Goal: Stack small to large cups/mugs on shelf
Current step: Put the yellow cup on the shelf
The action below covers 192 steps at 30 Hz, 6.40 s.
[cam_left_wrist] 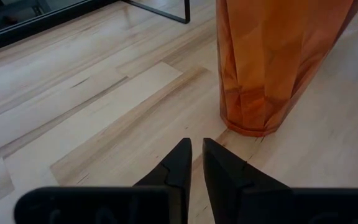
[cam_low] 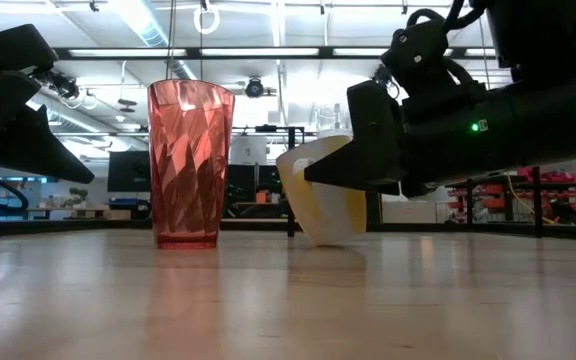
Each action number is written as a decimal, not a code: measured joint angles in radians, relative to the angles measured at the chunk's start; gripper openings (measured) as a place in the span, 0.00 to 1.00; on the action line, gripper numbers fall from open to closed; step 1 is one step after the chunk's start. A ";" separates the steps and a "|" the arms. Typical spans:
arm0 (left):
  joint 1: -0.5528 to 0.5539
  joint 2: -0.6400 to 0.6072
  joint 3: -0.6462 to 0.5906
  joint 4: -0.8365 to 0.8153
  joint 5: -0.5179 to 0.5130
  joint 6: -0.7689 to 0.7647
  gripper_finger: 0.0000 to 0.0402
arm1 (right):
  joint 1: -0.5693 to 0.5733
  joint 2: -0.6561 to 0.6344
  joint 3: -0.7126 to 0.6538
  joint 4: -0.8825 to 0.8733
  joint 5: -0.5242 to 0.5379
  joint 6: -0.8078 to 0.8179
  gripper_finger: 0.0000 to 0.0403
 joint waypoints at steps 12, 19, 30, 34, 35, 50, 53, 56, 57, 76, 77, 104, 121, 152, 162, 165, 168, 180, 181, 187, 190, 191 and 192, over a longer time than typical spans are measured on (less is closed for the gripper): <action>0.000 0.000 0.000 0.000 0.000 0.000 0.11 | 0.016 0.000 0.000 -0.005 0.012 0.000 0.01; 0.000 0.000 0.000 0.000 0.000 0.000 0.11 | 0.019 -0.001 0.001 -0.057 0.008 0.061 0.05; 0.000 0.000 0.000 0.000 0.000 0.000 0.10 | 0.022 -0.018 0.001 -0.109 0.013 0.087 0.15; 0.000 0.000 0.000 0.000 0.000 0.000 0.10 | 0.036 -0.053 0.001 -0.146 0.041 0.067 0.15; 0.000 0.000 0.000 0.000 0.001 0.000 0.11 | 0.043 -0.068 0.001 -0.179 0.053 0.063 0.15; 0.000 0.000 0.000 0.000 0.001 -0.002 0.11 | 0.118 -0.592 0.000 -1.112 0.077 0.524 0.03; 0.000 0.000 0.000 0.000 0.001 -0.001 0.11 | 0.090 -0.714 0.000 -1.173 -0.029 0.490 0.03; 0.000 0.000 0.000 0.000 0.000 -0.001 0.12 | 0.026 -0.836 0.000 -1.221 -0.179 0.472 0.05; 0.000 0.000 0.000 0.000 0.001 -0.001 0.12 | -0.001 -0.870 0.000 -1.238 -0.231 0.472 0.06; 0.013 0.000 0.000 -0.003 0.039 0.000 0.13 | -0.432 -0.912 0.107 -1.650 -0.761 0.565 0.20; 0.018 0.000 0.000 -0.004 0.047 0.002 0.13 | -0.432 -0.883 0.144 -1.699 -0.763 0.551 0.20; 0.039 0.000 0.000 0.065 0.135 0.111 0.14 | -0.473 -0.444 0.641 -2.179 -0.815 0.418 0.20; 0.039 0.000 0.000 0.069 0.137 0.112 0.14 | -0.474 -0.445 0.591 -2.141 -0.838 0.434 0.20; 0.039 0.000 0.000 0.072 0.139 0.114 0.14 | -0.470 -0.405 0.592 -2.130 -0.821 0.429 0.20; 0.039 0.000 0.000 0.072 0.139 0.114 0.13 | -0.465 -0.409 0.591 -2.127 -0.819 0.399 0.25; 0.039 0.000 0.000 0.072 0.139 0.114 0.14 | -0.460 -0.410 0.591 -2.126 -0.819 0.400 0.27; 0.039 0.000 0.000 0.072 0.139 0.114 0.14 | -0.455 -0.414 0.591 -2.122 -0.825 0.401 0.28; 0.039 0.000 0.000 0.072 0.139 0.113 0.14 | -0.447 -0.441 0.589 -2.127 -0.823 0.405 0.30; 0.039 0.000 0.000 0.071 0.139 0.113 0.14 | -0.448 -0.441 0.589 -2.128 -0.823 0.409 0.30; 0.039 0.000 0.000 0.072 0.139 0.113 0.13 | -0.447 -0.438 0.589 -2.127 -0.830 0.416 0.30; 0.039 0.000 0.000 0.072 0.139 0.113 0.13 | -0.447 -0.424 0.590 -2.129 -0.834 0.419 0.30; 0.039 0.000 0.000 0.072 0.139 0.113 0.13 | -0.447 -0.420 0.590 -2.125 -0.832 0.417 0.30; 0.039 0.000 0.000 0.072 0.139 0.113 0.13 | -0.448 -0.418 0.589 -2.126 -0.830 0.414 0.30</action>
